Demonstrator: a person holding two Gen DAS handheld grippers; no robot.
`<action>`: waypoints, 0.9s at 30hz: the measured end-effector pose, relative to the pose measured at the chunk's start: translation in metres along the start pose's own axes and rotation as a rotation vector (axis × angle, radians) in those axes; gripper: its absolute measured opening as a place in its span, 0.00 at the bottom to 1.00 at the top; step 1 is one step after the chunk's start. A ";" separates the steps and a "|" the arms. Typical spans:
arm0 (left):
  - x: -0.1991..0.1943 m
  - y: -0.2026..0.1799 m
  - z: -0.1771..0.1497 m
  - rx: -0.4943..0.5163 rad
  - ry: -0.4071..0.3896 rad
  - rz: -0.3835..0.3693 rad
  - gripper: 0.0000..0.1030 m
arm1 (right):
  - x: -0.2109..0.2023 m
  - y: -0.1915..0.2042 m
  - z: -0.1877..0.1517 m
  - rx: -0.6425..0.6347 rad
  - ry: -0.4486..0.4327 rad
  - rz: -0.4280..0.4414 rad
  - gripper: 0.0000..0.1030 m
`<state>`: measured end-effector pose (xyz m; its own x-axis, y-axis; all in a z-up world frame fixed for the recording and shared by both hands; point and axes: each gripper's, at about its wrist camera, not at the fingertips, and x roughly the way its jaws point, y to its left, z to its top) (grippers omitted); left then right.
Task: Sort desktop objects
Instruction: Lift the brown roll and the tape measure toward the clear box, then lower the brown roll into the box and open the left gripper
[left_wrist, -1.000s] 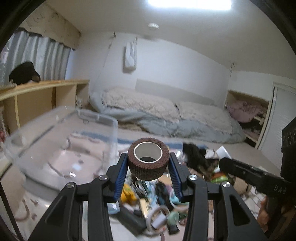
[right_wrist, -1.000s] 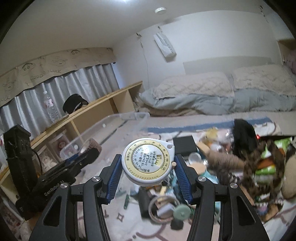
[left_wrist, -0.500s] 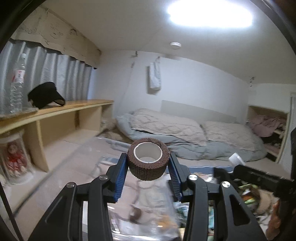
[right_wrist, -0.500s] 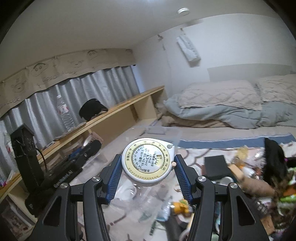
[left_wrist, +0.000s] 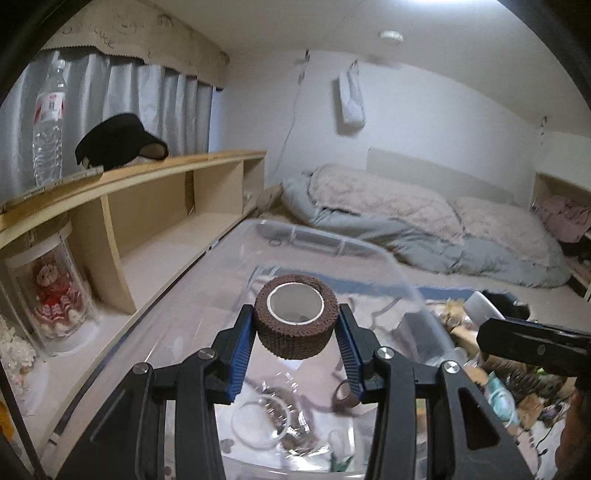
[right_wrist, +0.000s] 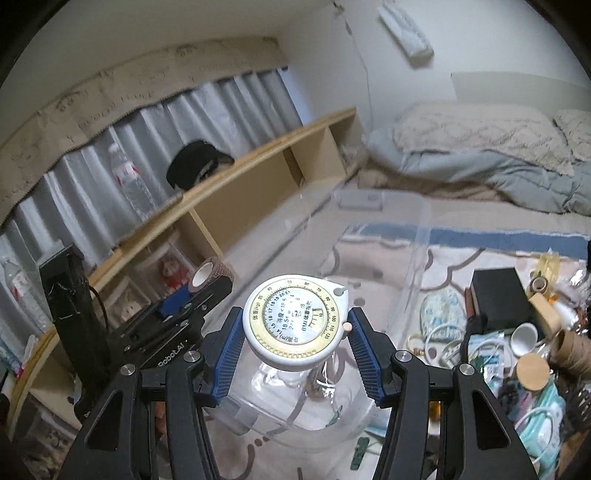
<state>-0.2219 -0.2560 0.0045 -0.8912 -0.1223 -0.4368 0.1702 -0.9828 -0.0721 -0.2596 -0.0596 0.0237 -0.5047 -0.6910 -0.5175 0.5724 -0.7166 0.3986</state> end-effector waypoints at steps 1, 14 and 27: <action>0.002 0.001 -0.001 -0.001 0.007 -0.004 0.42 | 0.005 0.000 0.000 0.002 0.012 -0.005 0.55; 0.013 0.000 -0.013 0.097 0.076 0.048 0.42 | 0.033 -0.001 0.000 0.022 0.092 -0.024 0.55; 0.016 0.003 -0.021 0.150 0.124 0.053 0.42 | 0.036 0.003 0.002 0.021 0.099 -0.029 0.55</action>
<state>-0.2266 -0.2582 -0.0213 -0.8224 -0.1657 -0.5442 0.1431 -0.9861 0.0841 -0.2776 -0.0865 0.0079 -0.4540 -0.6575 -0.6014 0.5442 -0.7390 0.3972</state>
